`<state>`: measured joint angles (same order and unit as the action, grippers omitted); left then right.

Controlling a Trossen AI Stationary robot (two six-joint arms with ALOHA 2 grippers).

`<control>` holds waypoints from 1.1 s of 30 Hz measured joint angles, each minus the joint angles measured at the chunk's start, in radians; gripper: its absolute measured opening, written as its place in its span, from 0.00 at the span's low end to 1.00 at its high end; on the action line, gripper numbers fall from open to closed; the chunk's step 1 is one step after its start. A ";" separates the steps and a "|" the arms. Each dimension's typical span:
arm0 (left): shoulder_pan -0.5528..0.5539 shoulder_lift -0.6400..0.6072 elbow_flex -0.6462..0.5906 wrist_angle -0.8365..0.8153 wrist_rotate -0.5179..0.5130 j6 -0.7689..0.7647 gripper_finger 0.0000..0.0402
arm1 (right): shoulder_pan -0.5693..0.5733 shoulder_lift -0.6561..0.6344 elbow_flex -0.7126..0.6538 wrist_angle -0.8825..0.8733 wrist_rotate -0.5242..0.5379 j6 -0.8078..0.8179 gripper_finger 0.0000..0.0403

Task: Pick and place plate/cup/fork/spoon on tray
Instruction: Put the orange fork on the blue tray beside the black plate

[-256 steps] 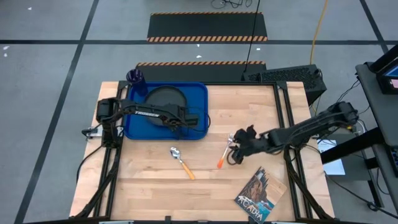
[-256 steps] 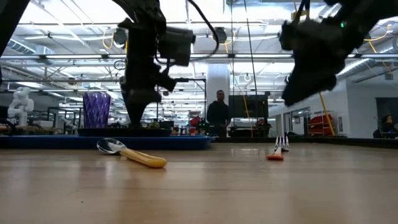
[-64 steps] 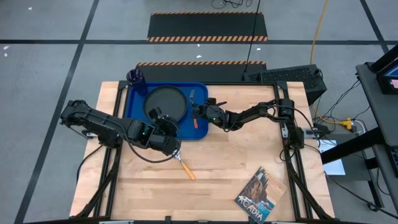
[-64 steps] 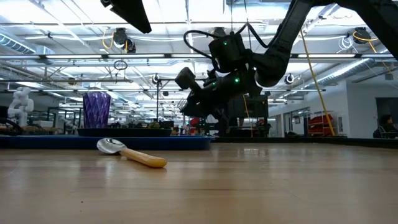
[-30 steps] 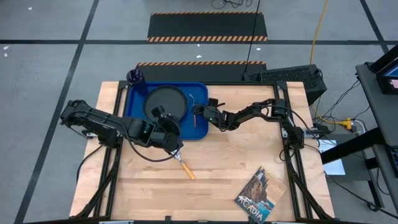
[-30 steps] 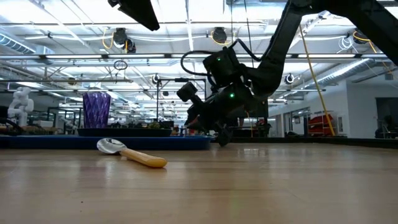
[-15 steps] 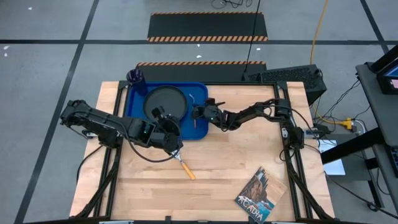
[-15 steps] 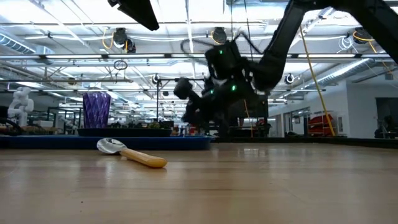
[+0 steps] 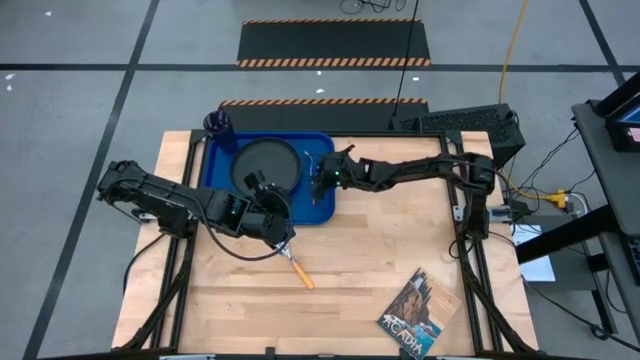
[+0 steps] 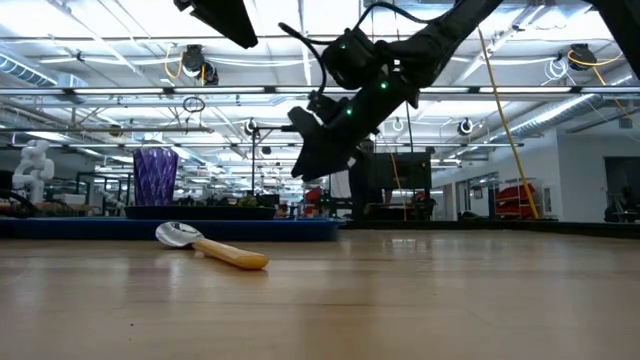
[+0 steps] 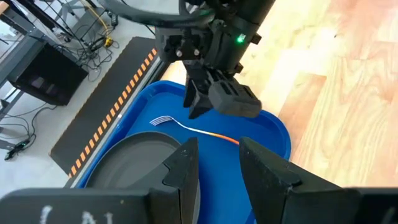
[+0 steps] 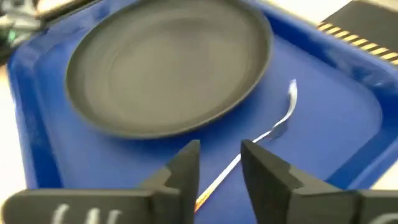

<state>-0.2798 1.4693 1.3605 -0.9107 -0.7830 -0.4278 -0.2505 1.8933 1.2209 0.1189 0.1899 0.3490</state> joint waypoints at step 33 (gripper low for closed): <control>0.035 0.000 0.000 0.050 0.018 0.027 0.30 | -0.145 0.135 0.014 0.147 0.017 0.051 0.51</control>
<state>-0.2450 1.4693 1.3605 -0.8611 -0.7650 -0.4010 -0.3956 2.0281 1.2350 0.2655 0.2073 0.3996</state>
